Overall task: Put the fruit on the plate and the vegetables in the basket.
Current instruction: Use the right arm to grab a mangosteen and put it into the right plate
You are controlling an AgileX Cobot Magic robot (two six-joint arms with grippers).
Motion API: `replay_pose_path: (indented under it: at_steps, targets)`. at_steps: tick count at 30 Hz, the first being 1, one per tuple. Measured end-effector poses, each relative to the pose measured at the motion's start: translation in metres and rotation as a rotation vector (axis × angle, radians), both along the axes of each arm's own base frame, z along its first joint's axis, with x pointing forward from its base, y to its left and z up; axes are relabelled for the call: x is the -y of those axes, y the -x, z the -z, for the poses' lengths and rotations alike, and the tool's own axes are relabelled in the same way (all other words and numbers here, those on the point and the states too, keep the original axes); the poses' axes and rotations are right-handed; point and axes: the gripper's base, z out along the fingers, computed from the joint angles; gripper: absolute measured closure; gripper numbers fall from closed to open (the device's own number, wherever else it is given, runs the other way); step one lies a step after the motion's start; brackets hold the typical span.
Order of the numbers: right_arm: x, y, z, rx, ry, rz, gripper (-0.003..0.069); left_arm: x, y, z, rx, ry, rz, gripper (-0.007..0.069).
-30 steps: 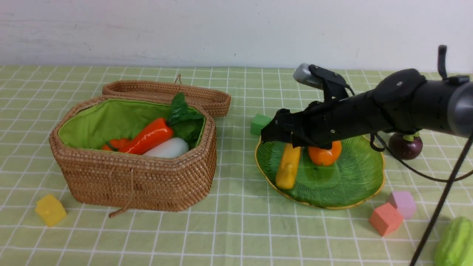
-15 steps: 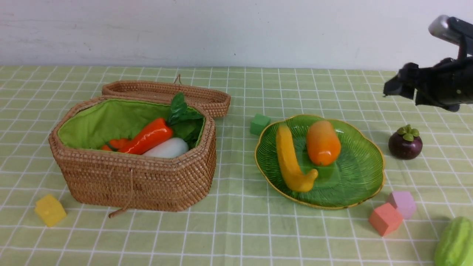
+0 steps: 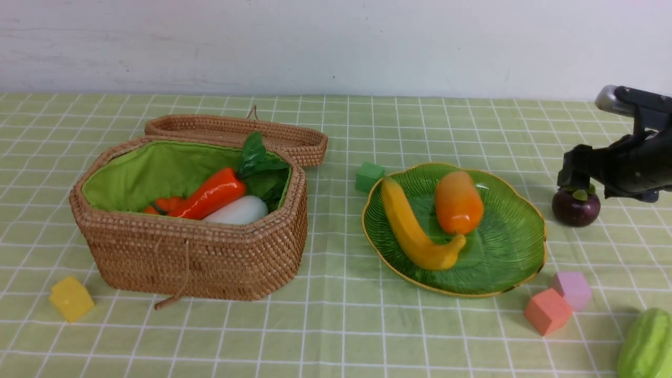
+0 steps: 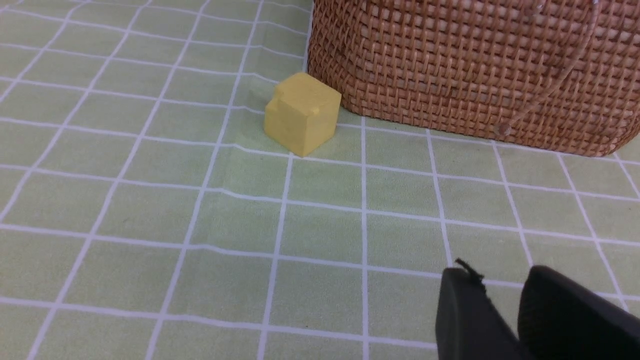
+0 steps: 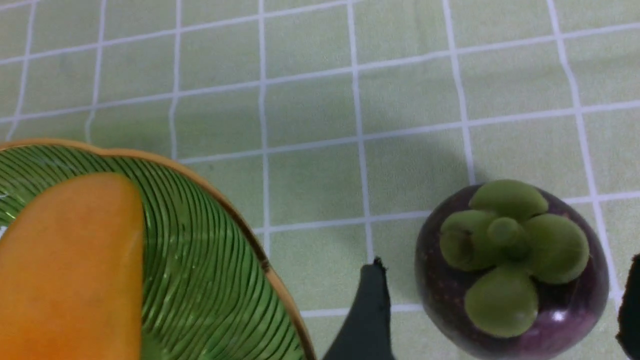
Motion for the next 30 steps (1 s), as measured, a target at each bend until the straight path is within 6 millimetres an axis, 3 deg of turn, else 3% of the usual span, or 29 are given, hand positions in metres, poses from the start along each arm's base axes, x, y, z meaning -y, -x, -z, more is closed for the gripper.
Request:
replay_pose_path:
  at_steps: [7,14,19,30]
  targets:
    - [0.002,-0.008,0.037,-0.06,0.001,0.012,0.0085,0.0,0.0,0.0,0.0,0.0,0.0,0.0459]
    - [0.003,-0.01,0.041,-0.053,0.004,0.023,0.0146,0.0,0.0,0.0,0.0,0.0,0.0,0.0451]
    - [0.003,-0.009,0.037,-0.048,0.003,0.02,0.0146,0.0,0.0,0.0,0.0,0.0,0.0,0.0446]
    - [-0.005,0.002,-0.007,-0.005,0.001,-0.026,0.0147,0.0,0.0,0.0,0.0,0.0,0.0,0.0436]
